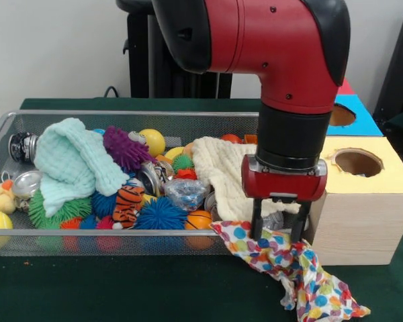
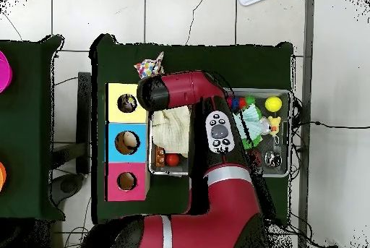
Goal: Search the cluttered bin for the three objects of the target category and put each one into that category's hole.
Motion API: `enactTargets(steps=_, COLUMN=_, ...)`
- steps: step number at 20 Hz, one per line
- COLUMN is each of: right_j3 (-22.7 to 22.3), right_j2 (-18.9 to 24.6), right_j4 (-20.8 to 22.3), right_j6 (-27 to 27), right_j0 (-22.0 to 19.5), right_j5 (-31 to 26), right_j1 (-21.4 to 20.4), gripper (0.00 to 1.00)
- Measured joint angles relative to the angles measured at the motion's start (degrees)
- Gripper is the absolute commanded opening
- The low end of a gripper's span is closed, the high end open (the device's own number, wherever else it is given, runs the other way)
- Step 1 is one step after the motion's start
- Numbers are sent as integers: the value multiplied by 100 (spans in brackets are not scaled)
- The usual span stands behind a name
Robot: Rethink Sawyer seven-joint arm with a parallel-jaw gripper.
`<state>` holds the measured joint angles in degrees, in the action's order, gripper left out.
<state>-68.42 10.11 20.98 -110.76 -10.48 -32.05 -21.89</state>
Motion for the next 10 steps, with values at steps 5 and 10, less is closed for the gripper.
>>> enactTargets(steps=5, right_j3=-13, right_j2=0, right_j4=58, right_j6=0, right_j0=-80, right_j5=52, right_j1=81, gripper=100)
enactTargets(steps=10, right_j3=-12, right_j2=1, right_j4=60, right_j6=0, right_j0=-97, right_j5=122, right_j1=118, gripper=100)
